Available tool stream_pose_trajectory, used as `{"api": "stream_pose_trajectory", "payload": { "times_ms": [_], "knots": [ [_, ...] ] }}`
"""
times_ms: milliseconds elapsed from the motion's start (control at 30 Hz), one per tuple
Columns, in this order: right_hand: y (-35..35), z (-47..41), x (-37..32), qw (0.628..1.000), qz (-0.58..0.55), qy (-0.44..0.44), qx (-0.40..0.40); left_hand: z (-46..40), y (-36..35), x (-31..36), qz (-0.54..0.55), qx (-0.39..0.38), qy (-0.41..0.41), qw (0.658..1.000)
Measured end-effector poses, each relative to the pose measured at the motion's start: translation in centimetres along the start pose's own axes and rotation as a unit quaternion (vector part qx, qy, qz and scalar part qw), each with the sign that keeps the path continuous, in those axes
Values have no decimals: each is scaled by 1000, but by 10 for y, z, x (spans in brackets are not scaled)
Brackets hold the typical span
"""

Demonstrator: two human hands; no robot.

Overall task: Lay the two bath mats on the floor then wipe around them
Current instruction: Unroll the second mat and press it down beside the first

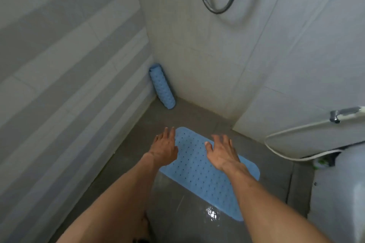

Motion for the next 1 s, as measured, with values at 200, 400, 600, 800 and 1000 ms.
{"api": "stream_pose_trajectory", "payload": {
  "times_ms": [200, 400, 600, 800, 1000],
  "knots": [
    [36, -101, -70, 999, 6, 11, 29, -79, 53, -74, 6, 39, 27, 999],
    [19, -259, -143, 998, -19, 28, 44, -234, 75, -154, 7, 50, -1, 999],
    [-23, -420, -192, 997, -45, 47, 51, -388, 81, -230, -3, 63, -2, 998],
    [-63, -528, -245, 989, 10, 141, 45, -496, 79, -276, 51, 125, 19, 991],
    [-76, -597, -304, 963, 159, 217, 11, -549, 73, -290, 96, 129, -17, 987]
  ]
}}
Point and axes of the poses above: each hand's wrist, its own z-axis away from the middle knuckle, its own y-axis out of the back of the hand, x = y × z, the point moved 4 cm from there along -z, towards the middle knuckle, and after that the axes turned 3 degrees about -z, right-handed, at the moved point
